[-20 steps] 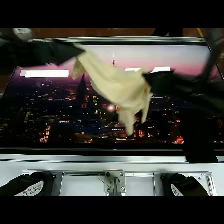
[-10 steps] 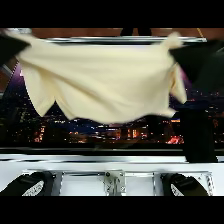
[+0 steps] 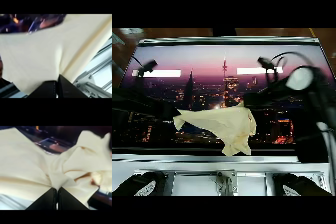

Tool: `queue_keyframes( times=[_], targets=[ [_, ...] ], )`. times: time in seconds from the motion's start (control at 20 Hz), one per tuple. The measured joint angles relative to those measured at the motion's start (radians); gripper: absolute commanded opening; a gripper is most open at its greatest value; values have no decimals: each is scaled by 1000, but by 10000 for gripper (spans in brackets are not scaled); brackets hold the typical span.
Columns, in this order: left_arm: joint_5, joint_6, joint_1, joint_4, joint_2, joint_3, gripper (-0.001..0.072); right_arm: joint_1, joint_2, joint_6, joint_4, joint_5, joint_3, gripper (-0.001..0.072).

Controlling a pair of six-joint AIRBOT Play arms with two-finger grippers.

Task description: Fold the shirts.

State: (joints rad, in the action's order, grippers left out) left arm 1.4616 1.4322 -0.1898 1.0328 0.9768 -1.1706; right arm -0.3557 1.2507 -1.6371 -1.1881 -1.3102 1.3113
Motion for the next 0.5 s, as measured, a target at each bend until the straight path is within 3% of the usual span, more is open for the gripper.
queue_keyframes(
  times=[0.1,0.15,0.3,0.5],
  targets=[
    [-51,-2,2,18,3,119,36,-39,102,5,-3,79,-30,644],
    [-77,-2,3,21,6,167,36,-52,146,11,-4,106,-40,682],
    [-132,-3,2,25,21,252,36,-61,205,53,-15,104,-55,682],
    [-180,-6,3,31,31,292,36,34,153,117,-122,-95,-98,675]
  ],
)
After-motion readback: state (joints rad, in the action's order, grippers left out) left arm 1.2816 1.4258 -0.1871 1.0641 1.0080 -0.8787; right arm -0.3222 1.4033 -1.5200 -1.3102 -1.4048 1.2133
